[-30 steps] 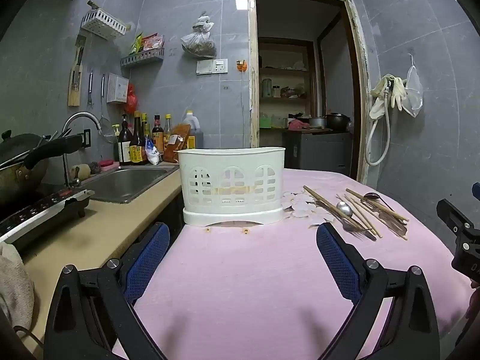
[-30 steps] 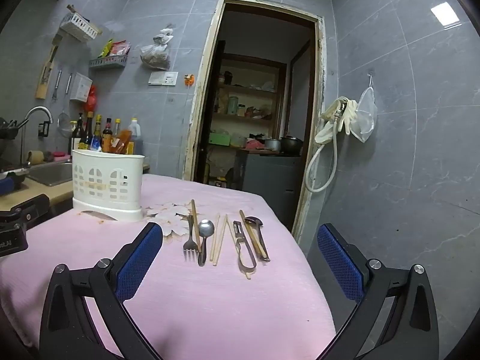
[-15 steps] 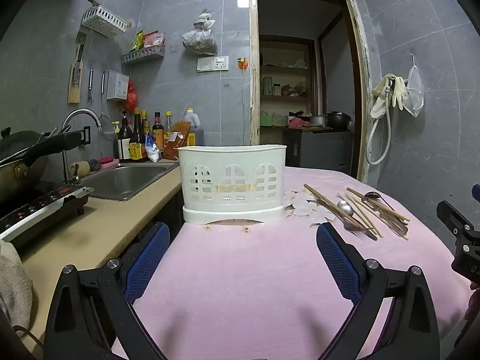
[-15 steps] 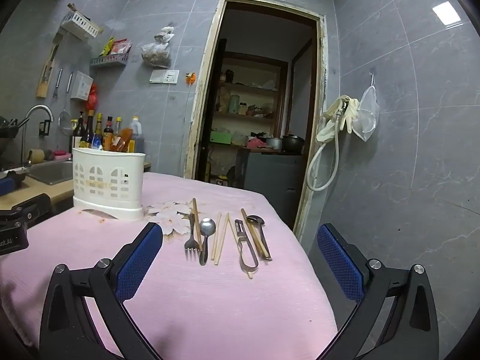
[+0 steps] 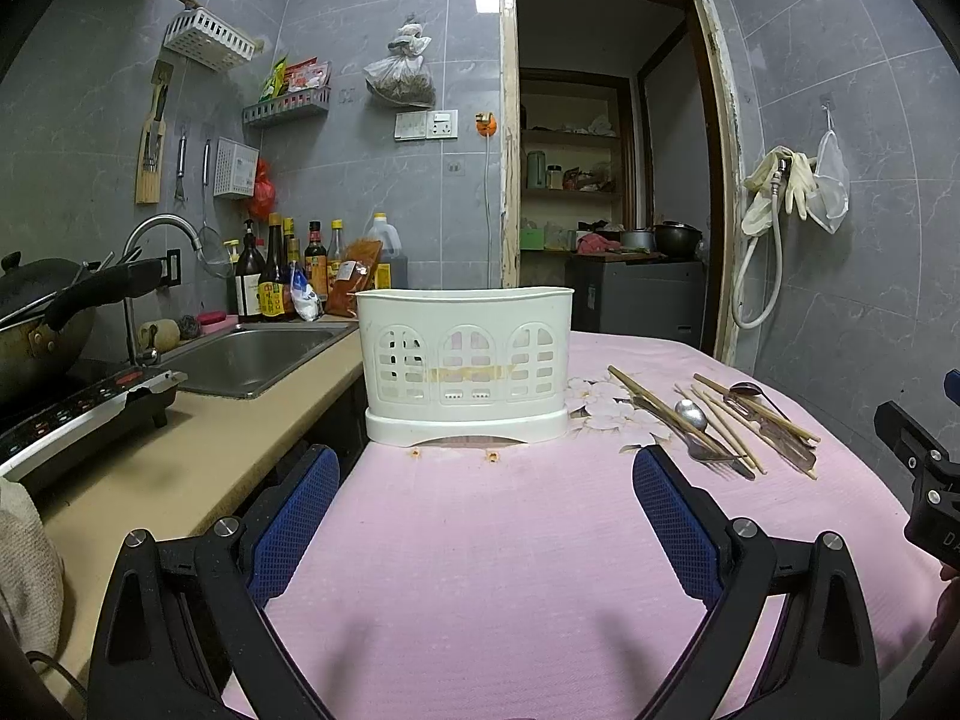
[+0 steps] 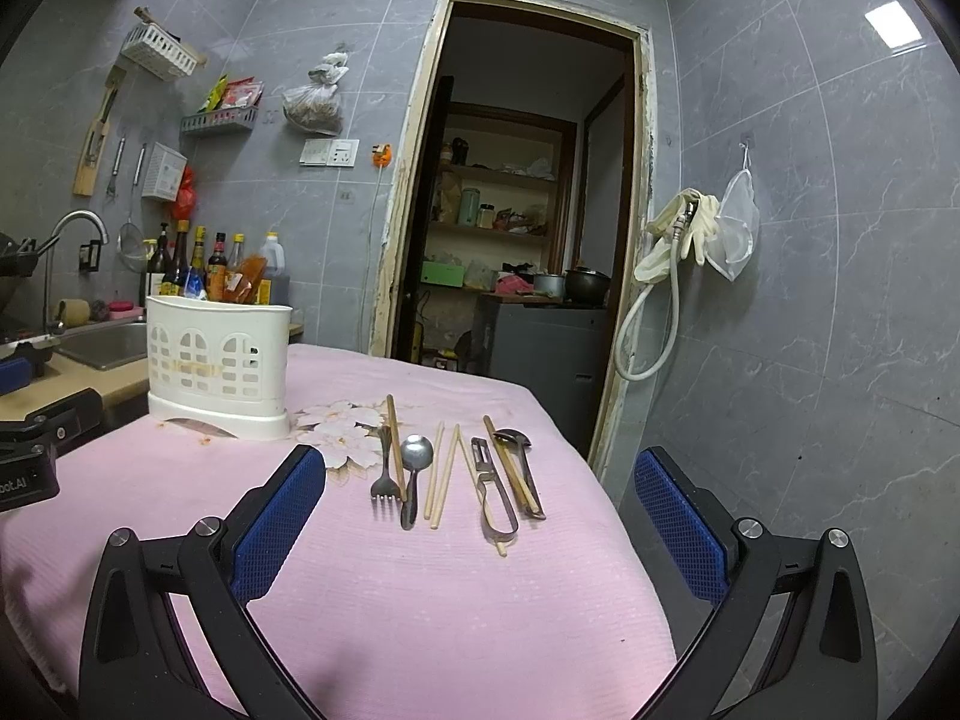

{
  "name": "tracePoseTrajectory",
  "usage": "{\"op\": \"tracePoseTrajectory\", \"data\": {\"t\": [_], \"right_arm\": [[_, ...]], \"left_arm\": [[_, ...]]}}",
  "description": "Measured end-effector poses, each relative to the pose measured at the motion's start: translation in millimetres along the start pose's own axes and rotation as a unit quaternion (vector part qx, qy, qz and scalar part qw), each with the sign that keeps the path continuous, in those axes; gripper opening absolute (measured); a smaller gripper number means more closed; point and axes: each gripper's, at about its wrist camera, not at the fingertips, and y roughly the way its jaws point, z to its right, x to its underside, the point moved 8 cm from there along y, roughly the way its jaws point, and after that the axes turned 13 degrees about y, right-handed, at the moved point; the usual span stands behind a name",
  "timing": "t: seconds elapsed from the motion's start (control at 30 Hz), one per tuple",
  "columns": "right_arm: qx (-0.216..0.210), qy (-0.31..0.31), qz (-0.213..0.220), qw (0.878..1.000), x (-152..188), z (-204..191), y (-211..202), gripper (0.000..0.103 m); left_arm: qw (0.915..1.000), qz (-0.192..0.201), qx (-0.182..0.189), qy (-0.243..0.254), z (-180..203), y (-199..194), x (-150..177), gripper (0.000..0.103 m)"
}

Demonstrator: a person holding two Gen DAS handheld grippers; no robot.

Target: Organize utensils

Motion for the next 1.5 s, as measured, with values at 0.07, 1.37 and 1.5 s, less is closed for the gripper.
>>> {"op": "tracePoseTrajectory", "data": {"t": [0.07,1.37,1.5], "right_arm": [[0.000,0.000,0.000,1.000,-1.2,1.4,0.0,0.103],[-0.001,0.002,-0.003,1.000,4.5,-4.1,1.7,0.103],[-0.001,0.002,-0.004,1.000,7.3,-9.7,3.9,0.103]], "left_arm": [[1.0000,0.001,0.000,0.001,0.7,0.9,0.8,0.096],[1.0000,-0.005,0.001,-0.001,-3.0,-0.8,5.5,0.096],[1.0000,-0.006,0.001,-0.001,-3.9,1.1,10.1,0.096]]}}
